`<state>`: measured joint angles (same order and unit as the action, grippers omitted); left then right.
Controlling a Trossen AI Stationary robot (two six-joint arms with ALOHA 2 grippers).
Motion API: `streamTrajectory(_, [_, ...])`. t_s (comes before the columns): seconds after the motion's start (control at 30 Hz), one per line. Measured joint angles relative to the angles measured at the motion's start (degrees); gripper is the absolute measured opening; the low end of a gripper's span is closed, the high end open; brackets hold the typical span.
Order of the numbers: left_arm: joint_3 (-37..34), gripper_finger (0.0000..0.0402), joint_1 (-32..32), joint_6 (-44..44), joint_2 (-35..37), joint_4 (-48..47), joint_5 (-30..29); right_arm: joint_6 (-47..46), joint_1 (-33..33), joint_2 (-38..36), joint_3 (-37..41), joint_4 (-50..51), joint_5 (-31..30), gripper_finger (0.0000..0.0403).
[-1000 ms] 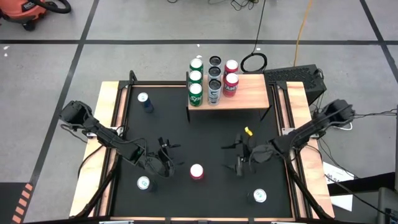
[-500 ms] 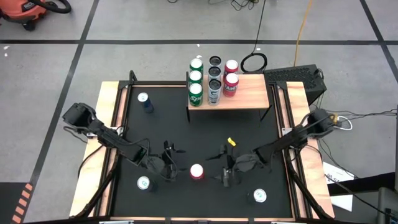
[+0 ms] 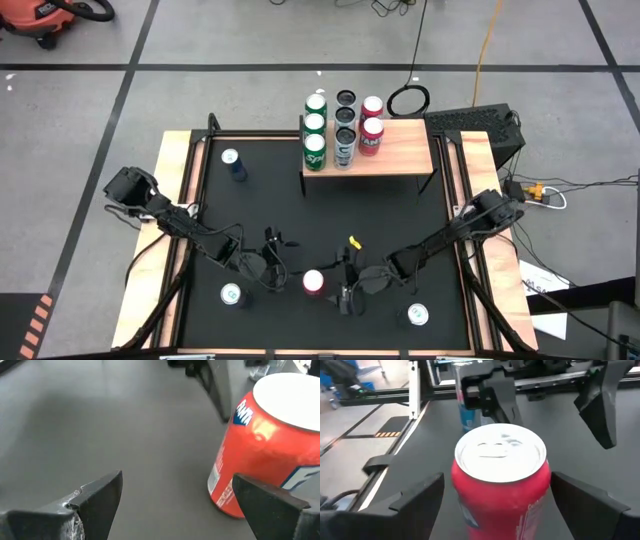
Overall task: Place canned beverage on shelf
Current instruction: Put the orange soda can on the shelf
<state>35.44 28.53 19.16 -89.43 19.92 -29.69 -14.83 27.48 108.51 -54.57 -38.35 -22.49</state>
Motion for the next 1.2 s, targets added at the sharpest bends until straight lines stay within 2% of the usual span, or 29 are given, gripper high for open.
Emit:
streamTrajectory(0.27, [0.0, 0.0371, -0.02, -0.04, 0.0, 0.74, 0.0, -1.76, 0.0, 2.97, -3.01, -0.41, -2.0, 0.0352])
streamTrajectory(0.53, [0.0, 0.0371, 0.0, -0.07, 0.0, 0.57, -0.02, -4.44, -0.34, 2.97, -3.23, 0.33, -6.43, 0.035])
streamTrajectory(0.87, [0.0, 0.0371, -0.02, -0.04, -0.22, 0.59, -0.09, -6.78, -1.15, 2.85, -3.3, 2.61, -6.06, 0.0283])
streamTrajectory(1.07, [0.0, 0.0371, 0.02, -0.27, -0.47, -0.07, -0.84, -4.66, -1.19, 2.3, -3.3, 3.51, -6.24, 0.0283])
streamTrajectory(1.2, [0.0, 0.0371, 0.02, -0.13, -0.48, -2.52, -3.33, -2.95, -1.3, -1.02, -3.2, 9.55, -6.44, 0.0282])
